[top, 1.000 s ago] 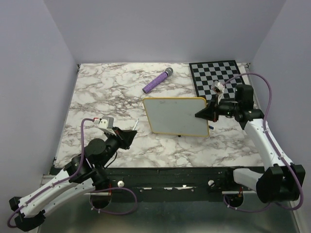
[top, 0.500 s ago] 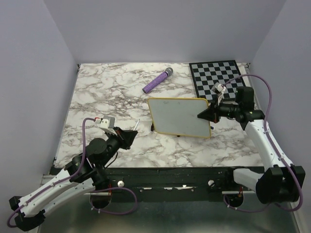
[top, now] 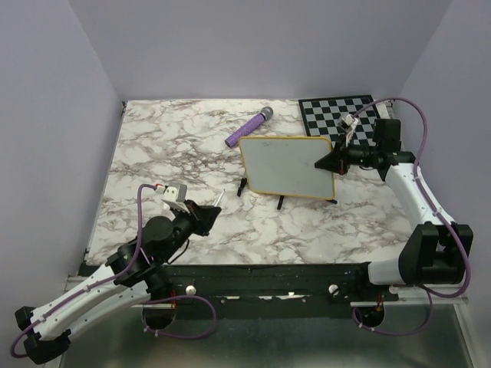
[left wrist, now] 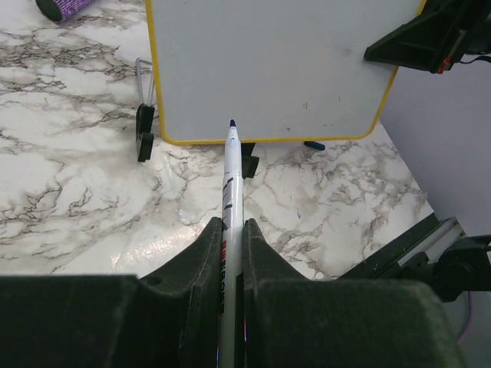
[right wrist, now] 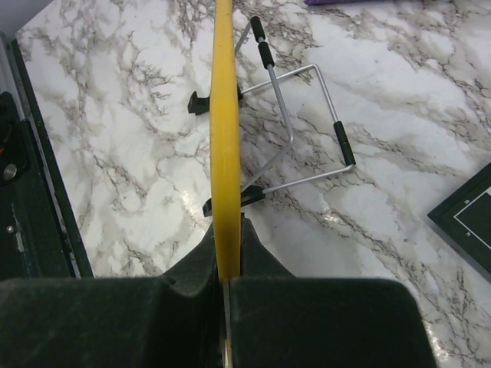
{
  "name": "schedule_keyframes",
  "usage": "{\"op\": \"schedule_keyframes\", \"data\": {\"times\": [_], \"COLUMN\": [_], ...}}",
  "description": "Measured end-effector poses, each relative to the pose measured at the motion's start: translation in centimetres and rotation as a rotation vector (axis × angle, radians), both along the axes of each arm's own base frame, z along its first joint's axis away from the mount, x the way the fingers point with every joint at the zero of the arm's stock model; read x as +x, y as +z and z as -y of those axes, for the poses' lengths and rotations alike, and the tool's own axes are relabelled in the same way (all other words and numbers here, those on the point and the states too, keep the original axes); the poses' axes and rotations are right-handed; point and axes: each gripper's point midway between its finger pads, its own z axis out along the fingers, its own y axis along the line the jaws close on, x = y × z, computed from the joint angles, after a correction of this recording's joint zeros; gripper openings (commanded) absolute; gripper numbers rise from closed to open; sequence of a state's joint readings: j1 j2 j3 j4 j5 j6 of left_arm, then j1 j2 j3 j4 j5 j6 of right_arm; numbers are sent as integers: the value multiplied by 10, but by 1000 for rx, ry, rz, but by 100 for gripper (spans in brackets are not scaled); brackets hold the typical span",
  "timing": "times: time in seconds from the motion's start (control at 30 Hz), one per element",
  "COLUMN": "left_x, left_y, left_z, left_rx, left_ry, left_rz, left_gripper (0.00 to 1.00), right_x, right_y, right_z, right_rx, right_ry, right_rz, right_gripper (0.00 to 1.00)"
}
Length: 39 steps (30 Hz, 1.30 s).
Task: Write a sentence on the whiteboard
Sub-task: Put down the whiteboard at the center of the board.
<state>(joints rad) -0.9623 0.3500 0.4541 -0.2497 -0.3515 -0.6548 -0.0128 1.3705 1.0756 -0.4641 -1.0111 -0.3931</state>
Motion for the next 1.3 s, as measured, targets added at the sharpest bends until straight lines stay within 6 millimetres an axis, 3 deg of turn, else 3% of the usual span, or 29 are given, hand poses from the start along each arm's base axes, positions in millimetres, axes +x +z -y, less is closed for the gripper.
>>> {"op": "schedule_keyframes", "data": {"times": [0.13,0.33,0.67,0.77,0.97,1.3], "left_x": [1,1,3,4,4,10], "left_y": [-5,-6,-18,-18,-13,-17], "left_z": [4,8,22,27,35,52], "left_rx": [17,25,74,78,56,-5], "left_ry": [-10,-26,-70,-83,-107,-122], "left_rz": [-9,-6,-24,-25,-12,-26], "left_gripper": [0,0,0,0,0,0], "right_x": [10,8,-34,-43,-52,-49], "right_y": [2,8,44,36,-2,-12], "right_z": [5,7,-2,-3,-2,-4], "right_rx": [-2,6,75,89,83,85], "right_ry": [-12,2,48,47,33,81], "right_rz": [6,33,85,62,-37,-23], "right_gripper": [1,1,1,1,1,1]}}
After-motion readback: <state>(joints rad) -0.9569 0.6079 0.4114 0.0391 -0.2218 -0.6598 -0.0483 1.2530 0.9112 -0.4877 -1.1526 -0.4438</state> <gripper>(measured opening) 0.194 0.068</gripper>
